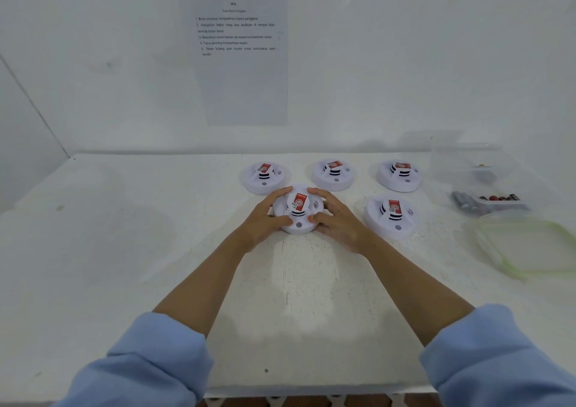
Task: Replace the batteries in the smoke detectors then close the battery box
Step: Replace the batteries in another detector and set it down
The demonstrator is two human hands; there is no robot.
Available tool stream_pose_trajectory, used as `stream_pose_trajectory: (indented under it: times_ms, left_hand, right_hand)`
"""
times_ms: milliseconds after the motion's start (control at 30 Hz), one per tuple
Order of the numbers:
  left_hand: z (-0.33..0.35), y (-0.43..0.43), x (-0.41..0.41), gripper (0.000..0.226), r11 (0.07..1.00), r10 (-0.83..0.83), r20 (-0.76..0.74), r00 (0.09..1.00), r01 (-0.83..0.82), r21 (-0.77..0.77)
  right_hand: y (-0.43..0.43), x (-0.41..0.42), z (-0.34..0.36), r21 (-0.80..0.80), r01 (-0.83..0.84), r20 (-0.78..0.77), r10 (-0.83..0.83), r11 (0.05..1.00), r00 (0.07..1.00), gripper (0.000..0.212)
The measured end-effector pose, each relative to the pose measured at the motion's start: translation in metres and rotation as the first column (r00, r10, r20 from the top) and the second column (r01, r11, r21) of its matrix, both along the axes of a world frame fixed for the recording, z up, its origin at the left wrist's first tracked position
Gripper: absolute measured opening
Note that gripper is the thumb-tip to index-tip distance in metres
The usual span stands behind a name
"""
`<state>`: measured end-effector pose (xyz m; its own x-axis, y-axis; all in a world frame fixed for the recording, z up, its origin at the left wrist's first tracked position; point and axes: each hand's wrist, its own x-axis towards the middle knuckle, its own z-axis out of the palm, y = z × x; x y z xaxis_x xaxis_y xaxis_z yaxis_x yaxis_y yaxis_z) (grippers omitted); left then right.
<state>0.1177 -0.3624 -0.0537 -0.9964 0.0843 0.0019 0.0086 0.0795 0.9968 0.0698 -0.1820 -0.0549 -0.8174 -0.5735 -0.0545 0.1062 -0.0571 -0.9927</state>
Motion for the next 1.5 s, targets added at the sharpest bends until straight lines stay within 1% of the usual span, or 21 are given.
stream_pose_trajectory:
  times_ms: [1500]
  left_hand:
    - [-0.0038, 0.0021, -0.0010, 0.051, 0.999, 0.024, -0.032, 0.999, -0.025, -0.035]
  right_hand:
    - [-0.0009, 0.0028, -0.0021, -0.011, 0.011, 0.005, -0.011, 1.000, 1.000, 0.045]
